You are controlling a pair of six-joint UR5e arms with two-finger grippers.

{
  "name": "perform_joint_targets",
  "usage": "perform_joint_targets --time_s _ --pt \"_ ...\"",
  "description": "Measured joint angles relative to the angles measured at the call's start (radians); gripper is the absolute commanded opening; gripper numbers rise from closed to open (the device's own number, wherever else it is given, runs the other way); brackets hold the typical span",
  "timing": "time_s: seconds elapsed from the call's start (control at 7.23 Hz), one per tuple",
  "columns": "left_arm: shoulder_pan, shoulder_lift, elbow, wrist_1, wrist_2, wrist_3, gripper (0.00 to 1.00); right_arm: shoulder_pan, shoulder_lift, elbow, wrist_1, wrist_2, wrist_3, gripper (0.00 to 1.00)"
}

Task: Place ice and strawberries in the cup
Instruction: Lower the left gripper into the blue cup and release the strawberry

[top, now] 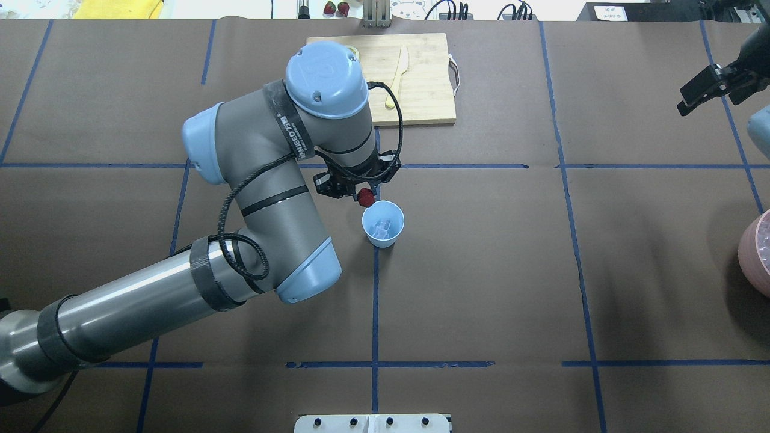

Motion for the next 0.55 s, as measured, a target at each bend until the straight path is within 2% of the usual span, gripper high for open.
perform_joint_targets --time_s 0.55 --pt "0.034 -0.011 0.028 -0.026 0.000 -0.014 0.04 0.000 0.000 0.000 0.000 0.000 0.001 1.00"
